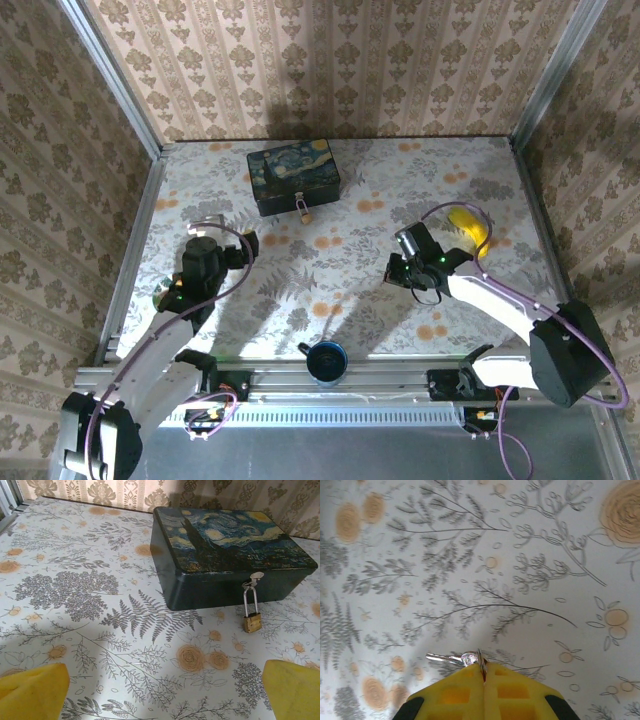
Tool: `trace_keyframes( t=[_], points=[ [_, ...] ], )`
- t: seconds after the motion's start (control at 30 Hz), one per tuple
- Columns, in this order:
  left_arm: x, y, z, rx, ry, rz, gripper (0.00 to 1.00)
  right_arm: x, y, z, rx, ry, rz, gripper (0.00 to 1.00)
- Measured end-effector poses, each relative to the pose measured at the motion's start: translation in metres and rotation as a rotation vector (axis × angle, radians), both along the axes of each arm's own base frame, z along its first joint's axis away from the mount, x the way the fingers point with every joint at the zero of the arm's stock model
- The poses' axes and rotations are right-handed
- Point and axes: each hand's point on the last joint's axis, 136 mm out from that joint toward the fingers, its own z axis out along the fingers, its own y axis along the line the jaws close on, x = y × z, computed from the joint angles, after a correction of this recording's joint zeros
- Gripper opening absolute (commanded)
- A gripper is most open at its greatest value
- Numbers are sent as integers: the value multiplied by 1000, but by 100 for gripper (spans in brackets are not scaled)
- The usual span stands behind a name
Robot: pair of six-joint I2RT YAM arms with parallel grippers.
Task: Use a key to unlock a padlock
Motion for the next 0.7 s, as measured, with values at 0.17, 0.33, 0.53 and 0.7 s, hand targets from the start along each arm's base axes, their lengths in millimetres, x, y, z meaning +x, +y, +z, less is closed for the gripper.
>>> trace_keyframes(
  t=[0.17, 0.33, 0.53, 0.7],
  points=[
    [-3, -16, 3, -61, 9, -54, 100, 5, 18, 16, 46, -39, 36, 0],
    [-14, -45, 8, -130, 29, -145, 99, 8, 34, 21, 91, -61, 62, 0],
    [-33, -80, 6, -188, 79, -255, 99, 13, 53, 16, 117, -61, 97, 0],
    [-40, -90, 5, -233, 106, -281, 97, 16, 65, 17, 132, -71, 118, 0]
  ],
)
